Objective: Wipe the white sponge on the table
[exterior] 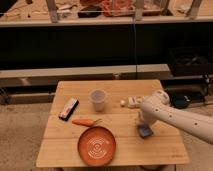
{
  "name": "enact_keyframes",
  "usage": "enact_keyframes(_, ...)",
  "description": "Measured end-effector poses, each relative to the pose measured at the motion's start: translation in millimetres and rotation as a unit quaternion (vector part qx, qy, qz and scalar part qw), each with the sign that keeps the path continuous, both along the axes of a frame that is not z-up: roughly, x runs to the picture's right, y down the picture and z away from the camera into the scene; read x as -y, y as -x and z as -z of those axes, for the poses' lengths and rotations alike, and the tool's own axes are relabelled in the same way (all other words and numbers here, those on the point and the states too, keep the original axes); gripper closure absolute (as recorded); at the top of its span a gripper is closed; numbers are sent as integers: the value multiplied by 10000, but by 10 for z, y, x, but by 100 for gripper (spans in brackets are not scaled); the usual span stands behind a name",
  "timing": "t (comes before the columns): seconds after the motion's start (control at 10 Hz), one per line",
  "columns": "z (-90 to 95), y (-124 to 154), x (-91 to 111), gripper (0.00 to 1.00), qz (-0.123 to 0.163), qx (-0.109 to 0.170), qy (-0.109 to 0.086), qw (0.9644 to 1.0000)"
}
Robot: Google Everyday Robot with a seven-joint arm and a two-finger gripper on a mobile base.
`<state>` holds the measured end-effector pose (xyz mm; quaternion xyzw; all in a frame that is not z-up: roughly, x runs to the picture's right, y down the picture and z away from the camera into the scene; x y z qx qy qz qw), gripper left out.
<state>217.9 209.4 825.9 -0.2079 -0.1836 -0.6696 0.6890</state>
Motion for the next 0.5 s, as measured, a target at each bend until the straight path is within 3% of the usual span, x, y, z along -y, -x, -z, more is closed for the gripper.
enact_keyframes(0.5,233,226,-332,100,381,297,61,9988)
